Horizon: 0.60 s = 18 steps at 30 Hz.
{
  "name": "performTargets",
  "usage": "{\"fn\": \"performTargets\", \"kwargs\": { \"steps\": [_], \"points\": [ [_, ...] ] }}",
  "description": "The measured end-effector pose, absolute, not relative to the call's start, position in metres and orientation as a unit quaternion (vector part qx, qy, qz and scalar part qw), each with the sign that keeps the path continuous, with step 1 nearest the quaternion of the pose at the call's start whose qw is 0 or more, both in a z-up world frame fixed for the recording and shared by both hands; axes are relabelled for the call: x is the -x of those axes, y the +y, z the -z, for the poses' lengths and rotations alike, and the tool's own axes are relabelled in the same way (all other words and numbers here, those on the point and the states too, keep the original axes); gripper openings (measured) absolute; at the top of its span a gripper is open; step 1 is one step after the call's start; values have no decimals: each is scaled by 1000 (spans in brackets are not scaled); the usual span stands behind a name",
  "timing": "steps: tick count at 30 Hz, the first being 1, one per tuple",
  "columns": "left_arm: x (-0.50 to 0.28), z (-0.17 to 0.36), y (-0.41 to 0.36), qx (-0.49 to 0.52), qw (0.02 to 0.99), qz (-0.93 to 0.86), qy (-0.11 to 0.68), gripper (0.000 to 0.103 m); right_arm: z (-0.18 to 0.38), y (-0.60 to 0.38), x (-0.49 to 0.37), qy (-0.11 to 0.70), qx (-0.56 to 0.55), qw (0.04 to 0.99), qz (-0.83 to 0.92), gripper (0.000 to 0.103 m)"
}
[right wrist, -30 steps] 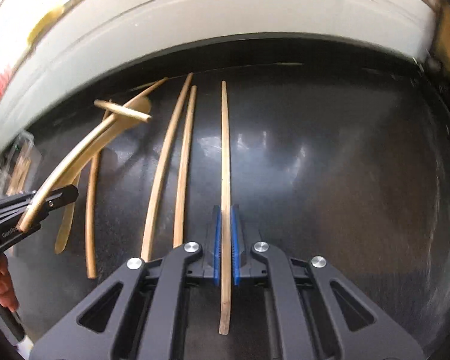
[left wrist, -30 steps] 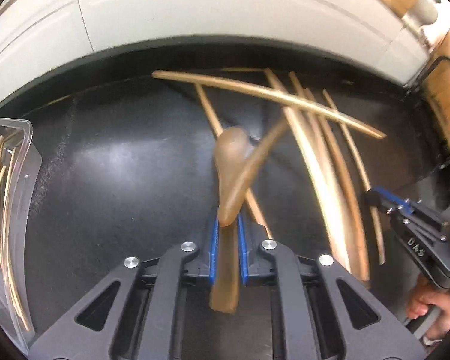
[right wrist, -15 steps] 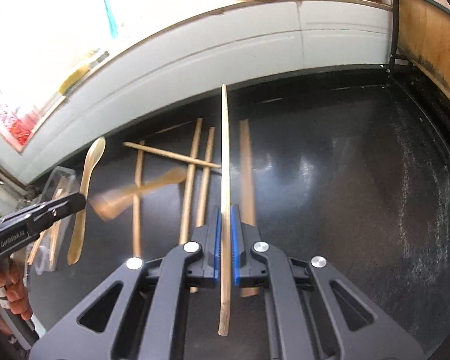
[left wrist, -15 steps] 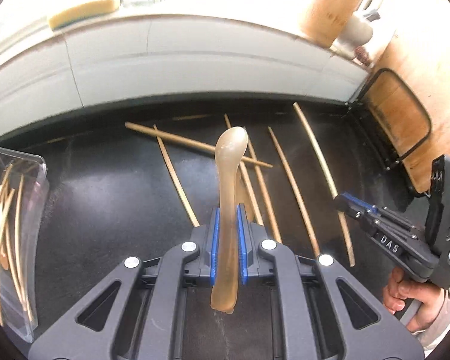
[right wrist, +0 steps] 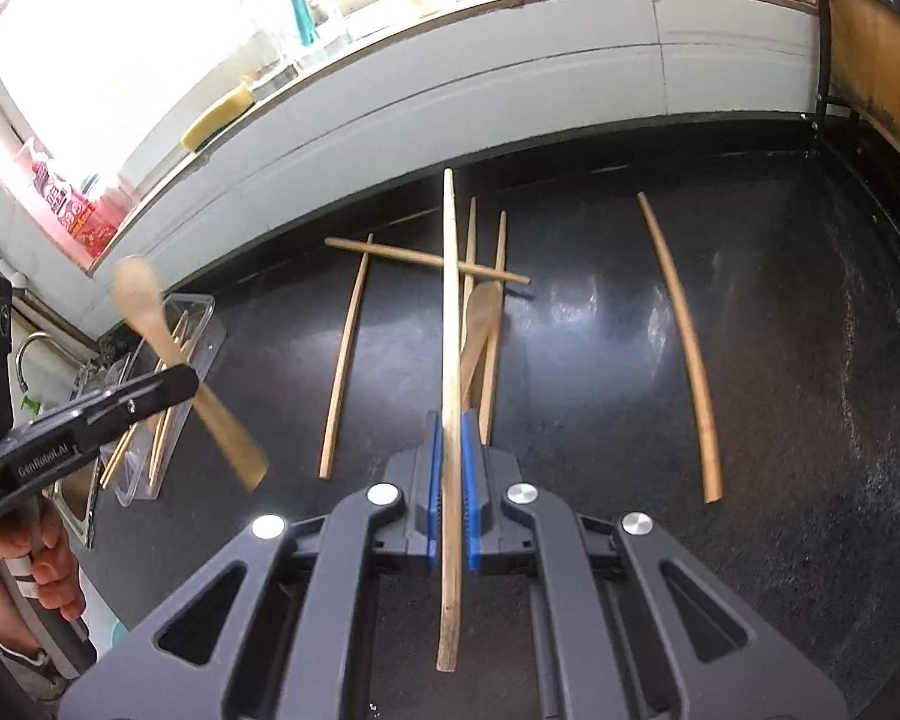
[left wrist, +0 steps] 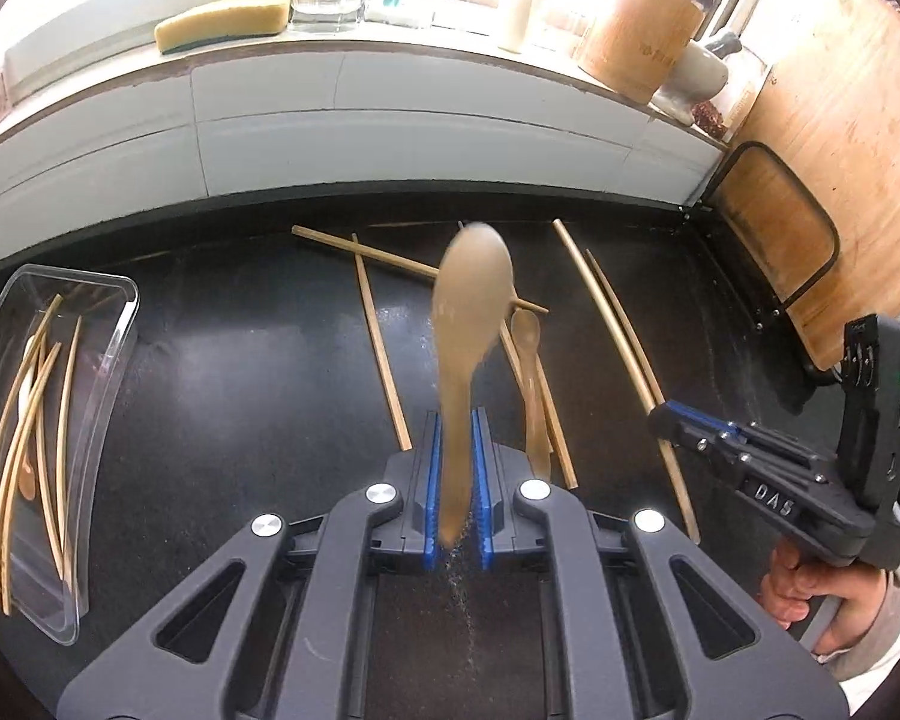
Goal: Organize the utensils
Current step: 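Carry the amber spoon and chopstick over the clear plastic tray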
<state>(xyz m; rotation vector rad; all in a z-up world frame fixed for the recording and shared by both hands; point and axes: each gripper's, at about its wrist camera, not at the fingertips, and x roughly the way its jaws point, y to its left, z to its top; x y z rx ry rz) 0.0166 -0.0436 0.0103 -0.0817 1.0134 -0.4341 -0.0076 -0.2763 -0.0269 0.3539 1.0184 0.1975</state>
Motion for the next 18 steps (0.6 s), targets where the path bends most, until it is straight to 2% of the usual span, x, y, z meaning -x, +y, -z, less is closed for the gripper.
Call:
{"fn": "performTargets", "kwargs": {
  "steps": [18],
  "points": [
    [-11,-39,-2,47,862,240,444,8,9,-234,7,471,-158,864,-84,7]
  ]
}}
